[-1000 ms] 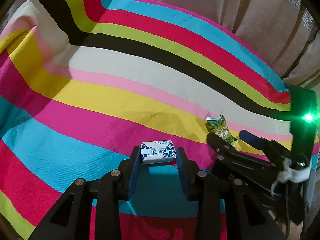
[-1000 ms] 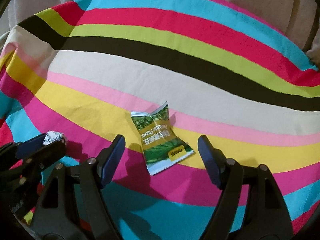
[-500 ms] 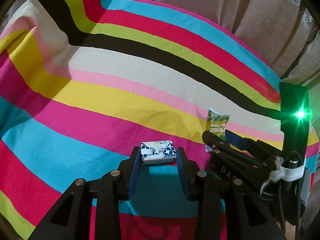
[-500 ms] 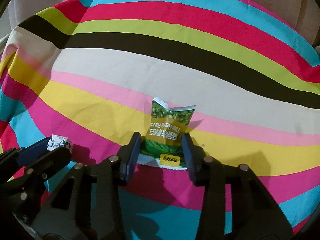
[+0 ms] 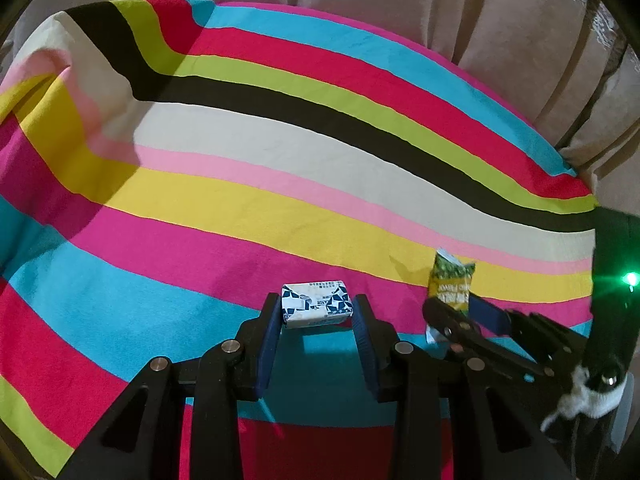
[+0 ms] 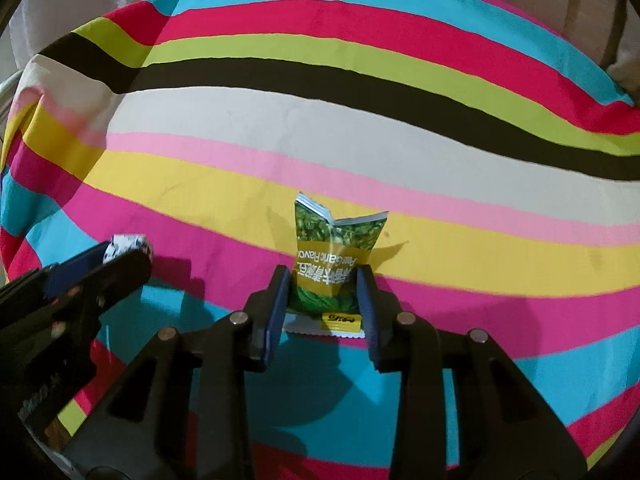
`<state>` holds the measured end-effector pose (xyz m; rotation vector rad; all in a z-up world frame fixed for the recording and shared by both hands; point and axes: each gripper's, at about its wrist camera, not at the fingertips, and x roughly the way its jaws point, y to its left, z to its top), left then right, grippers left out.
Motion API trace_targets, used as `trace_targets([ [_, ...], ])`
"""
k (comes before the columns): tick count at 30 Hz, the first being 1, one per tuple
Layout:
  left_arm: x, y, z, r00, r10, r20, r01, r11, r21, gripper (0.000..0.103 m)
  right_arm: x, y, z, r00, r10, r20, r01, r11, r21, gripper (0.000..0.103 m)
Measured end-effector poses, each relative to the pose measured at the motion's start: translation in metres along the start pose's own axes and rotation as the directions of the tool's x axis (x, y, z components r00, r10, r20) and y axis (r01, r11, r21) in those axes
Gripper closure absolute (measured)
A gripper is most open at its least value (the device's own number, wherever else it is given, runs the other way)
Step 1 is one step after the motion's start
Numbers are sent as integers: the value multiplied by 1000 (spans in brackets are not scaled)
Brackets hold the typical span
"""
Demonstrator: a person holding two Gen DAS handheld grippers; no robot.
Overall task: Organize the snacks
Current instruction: 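Carry both snacks over the white box and open both tools to drop them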
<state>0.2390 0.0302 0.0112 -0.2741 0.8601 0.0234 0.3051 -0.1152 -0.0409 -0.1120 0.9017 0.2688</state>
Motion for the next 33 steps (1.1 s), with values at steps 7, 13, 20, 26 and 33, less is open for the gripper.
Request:
trace_targets([
  [7,-11,-11,-4,1000,-3,9,3,999,44,66,-18,-6,-20,1000,-26,-8,26,1000,11,69],
  [13,-24,-20,-11,1000,-15,16,14,997,81,66,-37,-14,-31,1000,-28,2,28,998,48,71],
  [20,-43,-31,-27,999,-31,12,29,992,120,66,-61,-22,-50,1000,-26,7,26,997,74,76],
  [26,-59,-39,-36,999,-47,20,44,989,142,66,-86,-31,-67,1000,-28,15,26,995,96,76],
  [33,-79,-57,-49,997,-81,15,77,981,179,66,-119,-41,-86,998,-41,39,36,992,125,76],
])
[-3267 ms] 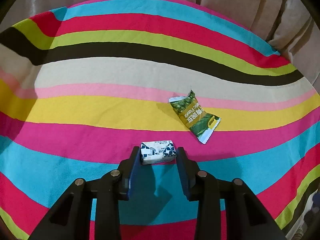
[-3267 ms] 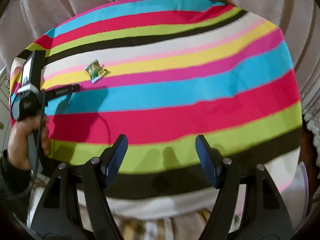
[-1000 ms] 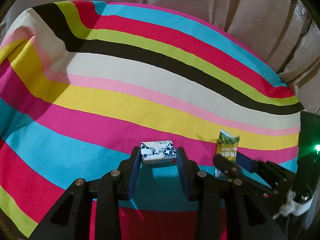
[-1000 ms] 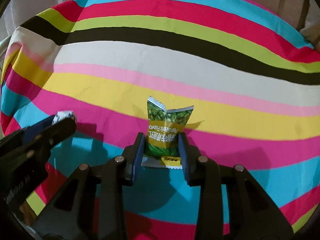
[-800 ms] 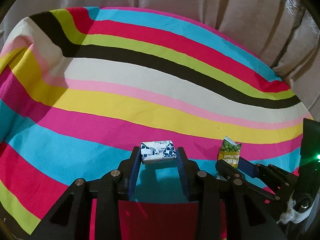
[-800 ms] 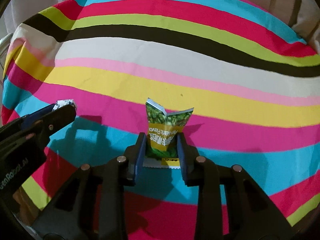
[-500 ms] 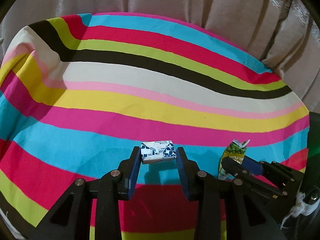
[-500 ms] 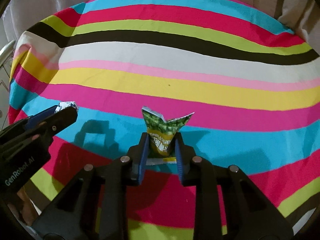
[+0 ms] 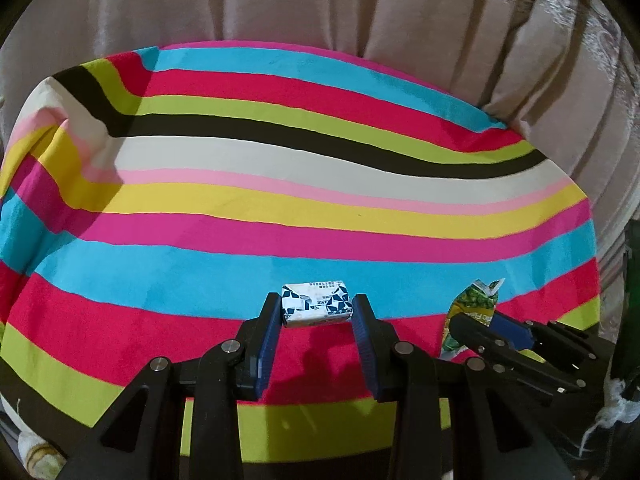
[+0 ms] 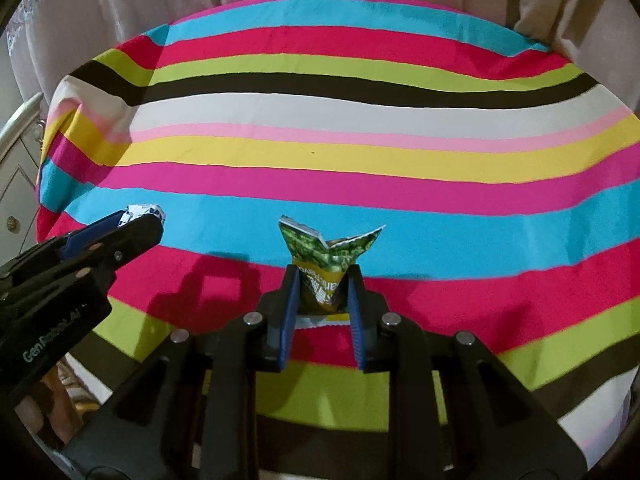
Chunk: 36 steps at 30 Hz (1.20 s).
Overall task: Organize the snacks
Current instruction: 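Carry both snacks over the white box and open both tools to drop them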
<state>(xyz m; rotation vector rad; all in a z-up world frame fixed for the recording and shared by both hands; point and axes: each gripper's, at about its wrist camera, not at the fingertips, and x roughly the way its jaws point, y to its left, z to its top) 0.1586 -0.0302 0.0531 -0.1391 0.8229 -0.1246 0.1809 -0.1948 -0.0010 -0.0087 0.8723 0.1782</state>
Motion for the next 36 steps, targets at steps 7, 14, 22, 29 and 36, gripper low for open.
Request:
trace_targets([
  [7,-23,-31,-14,999,-49,-1,49,997,54,66,-35,-16,-20,999,-26,20,26,999,33,76],
  [14,-40,-61,-27,995,-96,-2,96,989,112,66,-71,-40,-47,997,-74,26,73,996,59,76],
  [22,-56,-106,-45,988,-153,-26,155,969,193,66,-102,-75,-82,991,-132,3,131,986,103,76],
  [29,-69,-146,-64,967,-241,-84,254,935,246,66,-134,-110,-113,981,-191,-11,191,968,164,76],
  [36,-79,-195,-93,907,-371,-197,414,872,261,66,-170,-159,-153,965,-260,-32,260,934,244,76],
])
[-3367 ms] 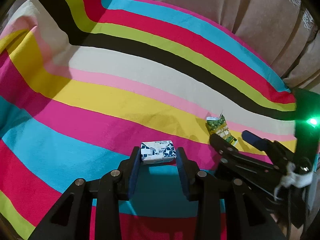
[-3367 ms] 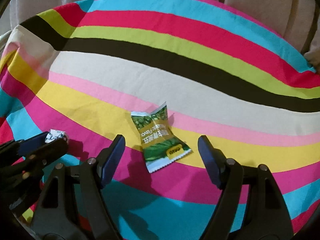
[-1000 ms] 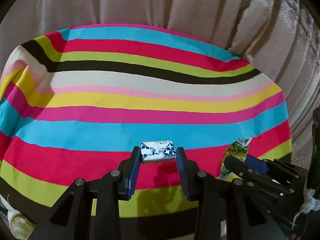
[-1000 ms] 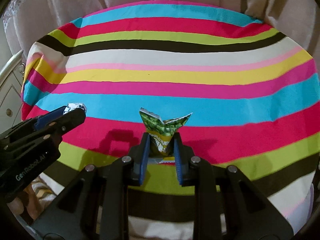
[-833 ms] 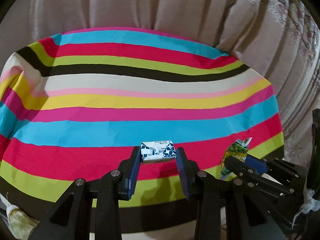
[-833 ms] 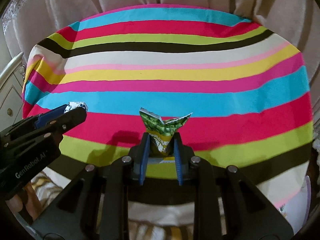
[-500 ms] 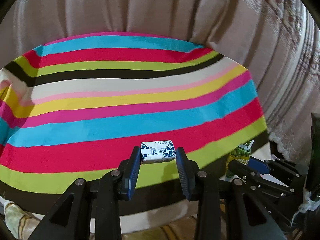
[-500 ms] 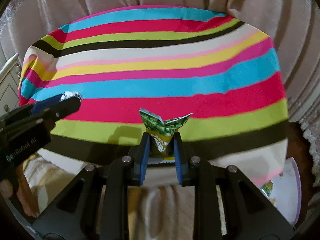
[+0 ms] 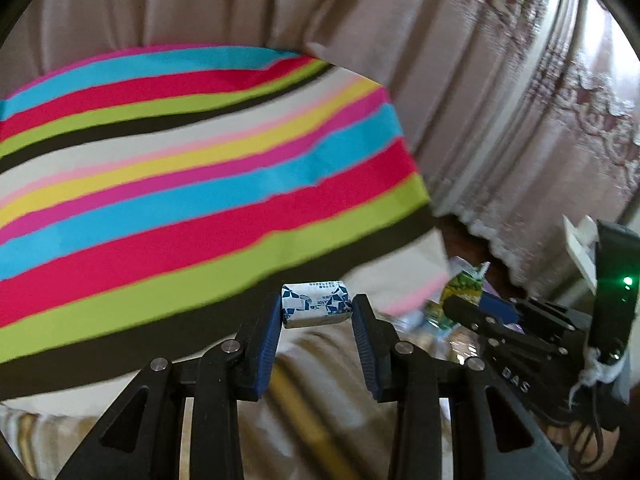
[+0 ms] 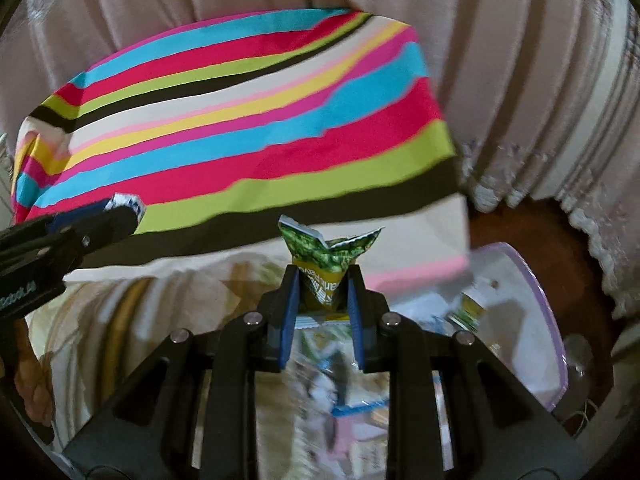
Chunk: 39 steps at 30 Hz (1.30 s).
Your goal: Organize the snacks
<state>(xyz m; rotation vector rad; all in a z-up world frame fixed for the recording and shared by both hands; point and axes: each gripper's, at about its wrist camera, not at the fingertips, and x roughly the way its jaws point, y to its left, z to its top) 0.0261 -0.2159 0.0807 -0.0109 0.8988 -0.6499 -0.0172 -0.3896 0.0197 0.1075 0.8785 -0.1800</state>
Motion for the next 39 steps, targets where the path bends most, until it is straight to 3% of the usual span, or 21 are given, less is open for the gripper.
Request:
trace_targets([
  [8,19,-56,-16,989,-117,-96,122,991,53,66,-10,-64,-31,997,-59,-41,64,990,126,76],
  [13,33,-83,-27,968,-181,-174,194,979,63,66,-22,-87,-49,994,-96,-54,104,978,183,76],
  [17,46,-94,-36,955,-176,-238,197,978,70,64,-31,-95,-55,989,-132,-59,142,966,216,75],
  [20,57,-93,-43,938,-180,-296,199,979,33,49,-36,-97,-59,987,-150,-63,160,961,225,67],
  [22,55,-97,-45,943,-165,-289,188,981,53,46,-36,-101,-60,985,-164,-59,174,958,226,46],
  [28,58,-108,-52,954,-115,-277,150,983,107,37,-38,-105,-63,980,-190,-56,198,952,232,33],
  [34,62,-114,-53,953,-66,-297,114,982,149,33,-36,-113,-66,979,-192,-62,201,946,252,33],
  [39,63,-112,-53,950,-78,-303,122,984,130,26,-35,-116,-68,980,-189,-68,200,946,255,33],
])
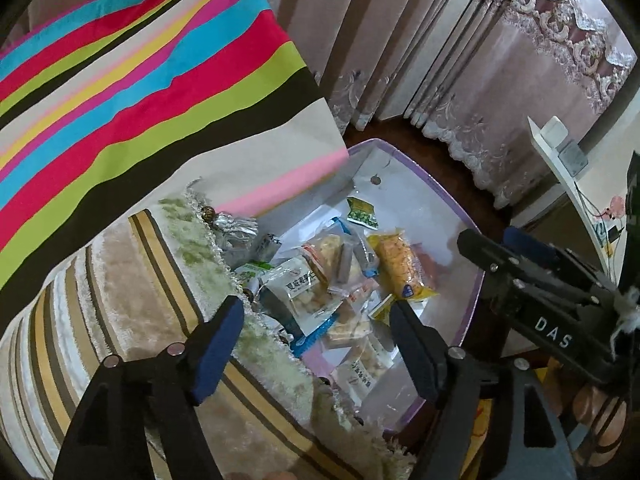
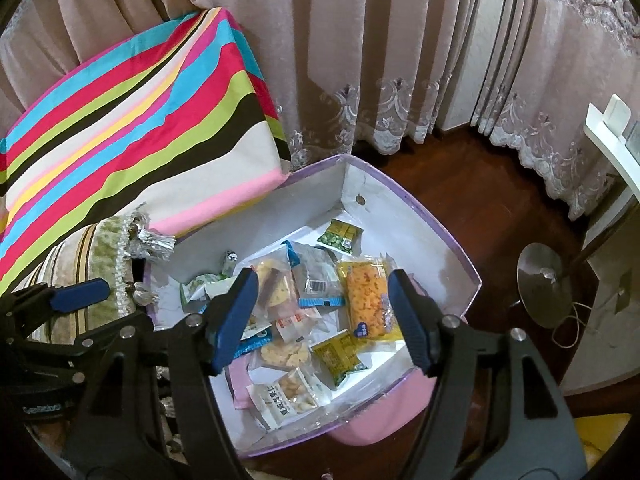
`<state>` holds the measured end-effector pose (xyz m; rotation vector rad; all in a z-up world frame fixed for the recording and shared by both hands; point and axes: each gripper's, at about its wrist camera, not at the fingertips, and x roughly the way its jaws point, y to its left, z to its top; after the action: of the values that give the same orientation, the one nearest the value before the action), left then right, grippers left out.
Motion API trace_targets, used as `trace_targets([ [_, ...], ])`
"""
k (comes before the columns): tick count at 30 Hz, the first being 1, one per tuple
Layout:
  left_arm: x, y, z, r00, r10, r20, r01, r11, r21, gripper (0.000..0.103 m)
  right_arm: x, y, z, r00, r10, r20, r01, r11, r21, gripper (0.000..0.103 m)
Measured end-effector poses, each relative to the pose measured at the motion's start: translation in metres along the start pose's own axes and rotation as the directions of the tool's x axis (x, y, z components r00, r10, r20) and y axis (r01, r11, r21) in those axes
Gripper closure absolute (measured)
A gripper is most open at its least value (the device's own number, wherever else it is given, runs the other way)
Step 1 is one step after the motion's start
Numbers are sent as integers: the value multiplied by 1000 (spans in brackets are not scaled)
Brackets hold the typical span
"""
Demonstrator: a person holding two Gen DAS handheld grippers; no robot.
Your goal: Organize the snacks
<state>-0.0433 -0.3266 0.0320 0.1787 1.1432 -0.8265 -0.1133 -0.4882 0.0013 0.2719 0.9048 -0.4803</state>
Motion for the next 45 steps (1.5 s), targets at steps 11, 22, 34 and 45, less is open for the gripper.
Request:
trace_targets([
  [11,3,-4,-1,1000,15,-6,-15,1000,20,23,1,2,-2,1000,1,-9,-1,1000,-7,33],
  [22,4,-4,-1,1000,20,-6,-19,1000,24,23,4,3,-4,1000,3,-20,-3,1000,-12,33],
  [34,4,-4,-1,1000,21,-5,-21,999,24,23,4,3,-5,1000,4,-23,-5,1000,-10,32],
  [45,5,-5,-1,1000,22,-5,-22,1000,23,23,4,3,-5,1000,5,-23,-5,1000,-10,32],
])
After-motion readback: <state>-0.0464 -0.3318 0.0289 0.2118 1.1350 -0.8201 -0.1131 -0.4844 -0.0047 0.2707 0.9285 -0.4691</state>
